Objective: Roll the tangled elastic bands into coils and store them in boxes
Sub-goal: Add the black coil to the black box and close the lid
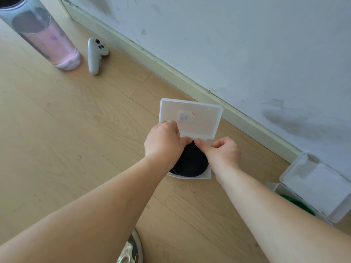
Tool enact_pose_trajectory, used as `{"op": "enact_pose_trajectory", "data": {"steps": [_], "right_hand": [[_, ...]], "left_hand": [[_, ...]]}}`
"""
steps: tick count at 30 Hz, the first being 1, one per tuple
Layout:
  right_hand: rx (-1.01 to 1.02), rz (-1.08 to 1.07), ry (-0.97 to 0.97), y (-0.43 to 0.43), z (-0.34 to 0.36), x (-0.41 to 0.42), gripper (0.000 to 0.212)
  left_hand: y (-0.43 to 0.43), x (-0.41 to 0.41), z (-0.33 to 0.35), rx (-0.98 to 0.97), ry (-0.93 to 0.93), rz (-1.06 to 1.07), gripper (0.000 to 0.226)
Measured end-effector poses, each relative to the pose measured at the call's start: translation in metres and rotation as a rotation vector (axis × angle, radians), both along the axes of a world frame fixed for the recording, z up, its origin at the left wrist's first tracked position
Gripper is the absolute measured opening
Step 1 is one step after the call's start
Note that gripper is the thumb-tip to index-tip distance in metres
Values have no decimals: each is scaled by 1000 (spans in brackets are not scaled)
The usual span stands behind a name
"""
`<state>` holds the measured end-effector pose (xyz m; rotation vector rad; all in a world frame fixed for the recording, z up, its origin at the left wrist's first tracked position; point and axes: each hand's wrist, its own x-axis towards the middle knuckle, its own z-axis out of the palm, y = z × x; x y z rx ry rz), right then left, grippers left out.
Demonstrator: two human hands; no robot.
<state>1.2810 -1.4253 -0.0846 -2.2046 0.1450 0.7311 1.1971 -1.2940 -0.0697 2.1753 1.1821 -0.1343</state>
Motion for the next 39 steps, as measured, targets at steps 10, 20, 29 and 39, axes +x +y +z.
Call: {"op": "enact_pose_trajectory", "data": {"steps": [10, 20, 29, 39], "right_hand": [[96, 14, 139, 2, -9, 11, 44], [-24, 201, 38, 0, -7, 11, 38], [-26, 187, 67, -9, -2, -1, 41], [33, 80, 161, 0, -1, 0, 58]], "left_hand": [[10, 6, 3, -68, 64, 27, 34], [5, 0, 1, -4, 124, -78, 37], [3, -28, 6, -46, -43, -83, 18], [0, -43, 1, -138, -50, 46, 19]]}}
